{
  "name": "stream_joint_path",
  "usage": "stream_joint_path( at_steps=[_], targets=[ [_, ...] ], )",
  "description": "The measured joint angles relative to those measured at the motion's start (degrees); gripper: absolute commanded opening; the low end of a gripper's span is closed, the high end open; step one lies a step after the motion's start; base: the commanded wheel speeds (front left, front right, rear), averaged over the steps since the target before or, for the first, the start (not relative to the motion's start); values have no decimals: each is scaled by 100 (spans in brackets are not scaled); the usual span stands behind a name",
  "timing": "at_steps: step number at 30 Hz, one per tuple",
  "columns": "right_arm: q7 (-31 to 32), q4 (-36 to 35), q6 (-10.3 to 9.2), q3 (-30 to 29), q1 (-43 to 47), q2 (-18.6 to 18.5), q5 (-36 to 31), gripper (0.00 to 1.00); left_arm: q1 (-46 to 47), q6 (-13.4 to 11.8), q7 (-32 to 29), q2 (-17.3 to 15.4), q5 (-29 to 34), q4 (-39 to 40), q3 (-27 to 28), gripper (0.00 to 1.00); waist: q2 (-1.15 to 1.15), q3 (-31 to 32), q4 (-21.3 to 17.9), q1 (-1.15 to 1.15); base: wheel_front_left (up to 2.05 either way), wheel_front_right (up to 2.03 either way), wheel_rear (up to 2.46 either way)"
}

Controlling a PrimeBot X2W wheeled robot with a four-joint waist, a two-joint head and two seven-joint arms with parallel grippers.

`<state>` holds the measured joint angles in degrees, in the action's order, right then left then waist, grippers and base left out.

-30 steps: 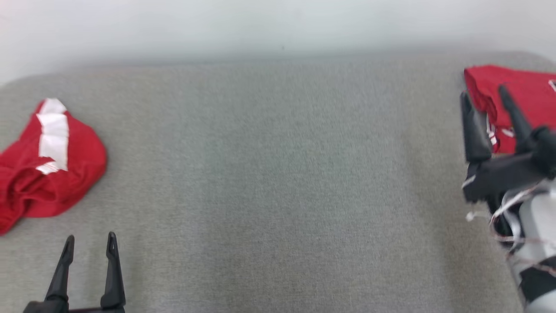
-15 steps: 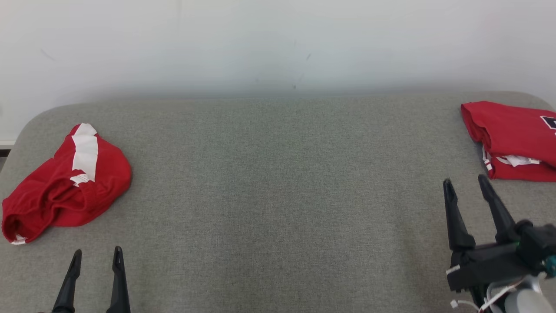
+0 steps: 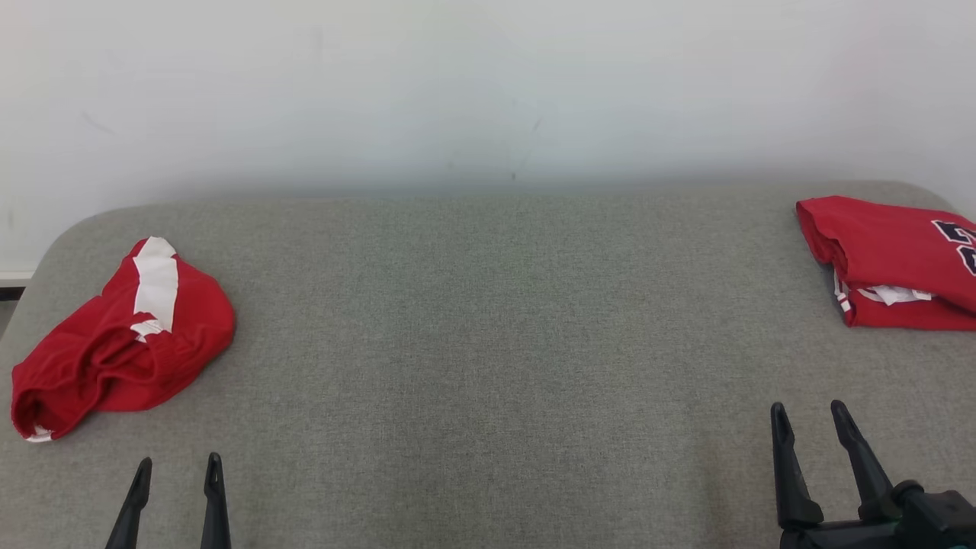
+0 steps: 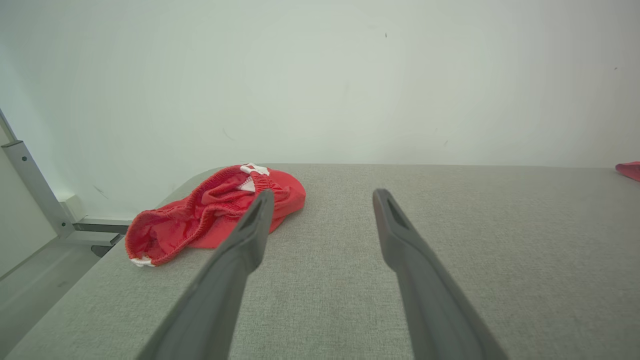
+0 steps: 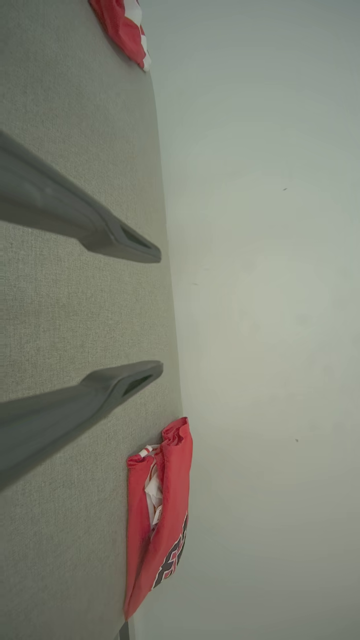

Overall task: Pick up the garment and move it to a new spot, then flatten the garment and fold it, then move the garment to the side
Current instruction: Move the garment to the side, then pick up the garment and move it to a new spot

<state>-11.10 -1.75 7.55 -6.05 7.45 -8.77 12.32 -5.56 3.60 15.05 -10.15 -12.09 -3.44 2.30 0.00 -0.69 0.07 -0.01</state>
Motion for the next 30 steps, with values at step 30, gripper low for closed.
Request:
stream_joint_path(
  at_steps=[30],
  targets=[
    [188, -235, 0, 21, 328, 203, -233, 100, -153, -3, -455, -235, -27, 477, -265, 100, 0, 217, 128, 0, 0, 0, 0]
  ],
)
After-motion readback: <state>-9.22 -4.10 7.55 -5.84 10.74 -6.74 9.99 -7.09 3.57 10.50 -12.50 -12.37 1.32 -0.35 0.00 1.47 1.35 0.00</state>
